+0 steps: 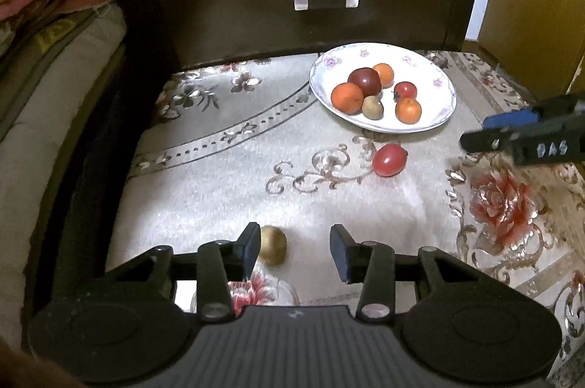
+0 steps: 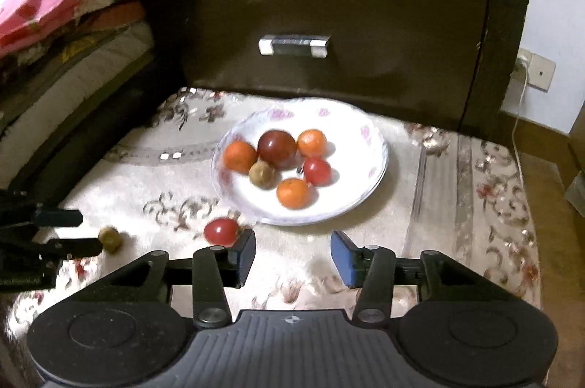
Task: Organize fruits
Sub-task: 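Withdraw both open tools toward the brown fruit and red plum tomato, then grasp the small brown round fruit with the left tool while the right tool grasps the red plum tomato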
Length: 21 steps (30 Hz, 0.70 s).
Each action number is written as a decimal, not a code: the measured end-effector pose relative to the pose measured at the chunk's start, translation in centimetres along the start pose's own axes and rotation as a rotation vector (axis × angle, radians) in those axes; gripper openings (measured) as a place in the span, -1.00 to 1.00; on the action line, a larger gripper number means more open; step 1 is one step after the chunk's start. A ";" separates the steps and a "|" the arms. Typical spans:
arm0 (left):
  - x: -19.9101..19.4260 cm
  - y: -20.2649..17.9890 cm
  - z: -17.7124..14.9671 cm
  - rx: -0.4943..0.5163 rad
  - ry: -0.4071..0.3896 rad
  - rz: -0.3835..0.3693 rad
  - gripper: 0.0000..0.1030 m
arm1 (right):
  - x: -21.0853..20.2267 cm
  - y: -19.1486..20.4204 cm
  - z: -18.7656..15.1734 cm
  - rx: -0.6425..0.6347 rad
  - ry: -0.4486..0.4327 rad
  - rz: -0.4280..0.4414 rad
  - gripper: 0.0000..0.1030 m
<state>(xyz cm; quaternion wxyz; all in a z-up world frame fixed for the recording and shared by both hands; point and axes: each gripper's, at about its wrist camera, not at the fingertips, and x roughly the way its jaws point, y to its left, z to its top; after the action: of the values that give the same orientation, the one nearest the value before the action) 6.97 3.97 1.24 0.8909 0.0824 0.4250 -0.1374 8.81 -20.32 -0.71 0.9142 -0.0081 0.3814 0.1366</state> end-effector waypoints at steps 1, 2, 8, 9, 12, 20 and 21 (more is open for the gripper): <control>0.0 0.0 -0.3 -0.007 0.008 0.006 -0.06 | 0.3 0.4 -0.2 -0.007 0.010 0.012 -0.16; 0.1 0.2 -0.5 -0.015 0.017 0.011 -0.06 | 0.7 0.9 -0.4 -0.020 0.023 0.027 -0.16; 0.3 0.4 -2.2 -0.087 0.056 0.050 -0.06 | 2.3 3.4 -0.9 -0.089 0.051 0.080 -0.15; 0.4 0.4 -2.4 -0.092 0.059 0.056 -0.06 | 2.4 3.6 -0.9 -0.098 0.051 0.085 -0.15; 0.9 0.3 -2.4 -0.090 0.035 0.088 -0.06 | 2.9 3.9 -0.8 -0.112 0.050 0.090 -0.15; 3.6 0.6 -1.5 -0.102 0.029 0.096 -0.06 | 4.2 4.2 -0.6 -0.108 0.043 0.103 -0.14; 3.9 0.5 -1.5 -0.099 0.034 0.095 -0.06 | 4.4 4.3 -0.6 -0.111 0.043 0.108 -0.14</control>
<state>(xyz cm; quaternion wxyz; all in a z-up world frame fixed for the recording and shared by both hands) 8.36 4.20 -2.67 0.8921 0.0605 0.4420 -0.0722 10.28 -15.20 -3.86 0.8953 -0.0414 0.3927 0.2063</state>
